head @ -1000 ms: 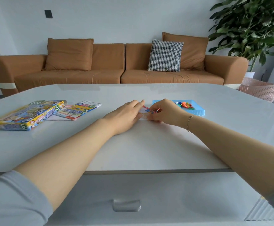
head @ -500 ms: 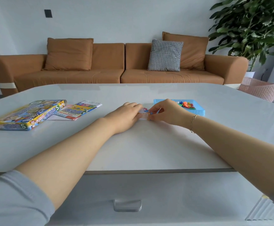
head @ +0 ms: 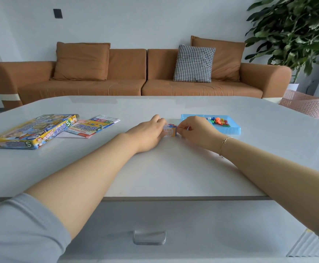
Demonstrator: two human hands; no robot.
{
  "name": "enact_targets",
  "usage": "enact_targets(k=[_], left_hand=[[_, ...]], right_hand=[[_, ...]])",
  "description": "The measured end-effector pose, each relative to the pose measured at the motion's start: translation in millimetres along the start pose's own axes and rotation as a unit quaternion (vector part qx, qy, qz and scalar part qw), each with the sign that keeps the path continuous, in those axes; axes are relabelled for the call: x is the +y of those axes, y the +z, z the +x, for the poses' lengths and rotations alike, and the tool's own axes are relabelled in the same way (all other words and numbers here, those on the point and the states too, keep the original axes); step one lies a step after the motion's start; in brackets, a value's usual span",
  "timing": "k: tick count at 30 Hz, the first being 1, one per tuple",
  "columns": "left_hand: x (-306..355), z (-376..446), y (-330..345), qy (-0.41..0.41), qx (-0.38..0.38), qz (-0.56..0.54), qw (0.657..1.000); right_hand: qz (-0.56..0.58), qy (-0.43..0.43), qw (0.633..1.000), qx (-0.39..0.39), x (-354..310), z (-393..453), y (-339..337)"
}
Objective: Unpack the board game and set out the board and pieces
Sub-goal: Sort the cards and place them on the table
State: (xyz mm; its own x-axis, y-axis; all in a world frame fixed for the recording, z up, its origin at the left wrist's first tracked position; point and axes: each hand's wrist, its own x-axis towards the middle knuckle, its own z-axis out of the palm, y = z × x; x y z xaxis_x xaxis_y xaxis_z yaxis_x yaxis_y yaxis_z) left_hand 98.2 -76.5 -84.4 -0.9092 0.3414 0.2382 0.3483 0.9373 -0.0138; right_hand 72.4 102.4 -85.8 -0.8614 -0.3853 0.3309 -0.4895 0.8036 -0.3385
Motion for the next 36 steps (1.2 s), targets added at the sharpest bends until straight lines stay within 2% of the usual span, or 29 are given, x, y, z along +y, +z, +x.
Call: enact_targets(k=[5, 7, 9, 13, 16, 19, 21, 25, 31, 36], left_hand=[[-1, 1, 0, -0.011, -0.009, -0.012, 1.0], [-1, 3, 1, -0.013, -0.015, -0.018, 1.0], [-2, 3, 1, -0.017, -0.019, -0.02, 0.999], [-2, 3, 1, -0.015, -0.021, -0.025, 0.999], [-4, 4, 3, -0.014, -0.022, -0.02, 0.999], [-6, 7, 4, -0.017, -0.025, -0.019, 0.999], [-5, 8, 4, -0.019, -0.031, -0.024, 0.999], [-1, 11, 6, -0.021, -0.034, -0.043, 0.998], [5, 13, 6, -0.026, -0.042, -0.022, 0.999], [9, 15, 5, -0.025, -0.05, -0.001, 0.998]], right_hand=[[-0.077, -0.107, 0.986, 0.097, -7, -15, -8], [-0.094, -0.144, 0.98, 0.099, -13, -19, -7], [-0.125, -0.158, 0.977, 0.066, -15, -21, -4], [-0.101, -0.138, 0.982, 0.082, -15, -21, -4], [-0.112, -0.116, 0.986, 0.043, -14, -20, -3], [-0.114, -0.036, 0.992, 0.051, -10, -16, -3], [-0.132, -0.003, 0.991, 0.026, -7, -13, -3], [-0.132, -0.027, 0.991, -0.028, -16, -15, 3], [-0.14, 0.0, 0.99, -0.024, -18, -16, 3], [-0.102, -0.016, 0.994, -0.039, -14, -10, 6]])
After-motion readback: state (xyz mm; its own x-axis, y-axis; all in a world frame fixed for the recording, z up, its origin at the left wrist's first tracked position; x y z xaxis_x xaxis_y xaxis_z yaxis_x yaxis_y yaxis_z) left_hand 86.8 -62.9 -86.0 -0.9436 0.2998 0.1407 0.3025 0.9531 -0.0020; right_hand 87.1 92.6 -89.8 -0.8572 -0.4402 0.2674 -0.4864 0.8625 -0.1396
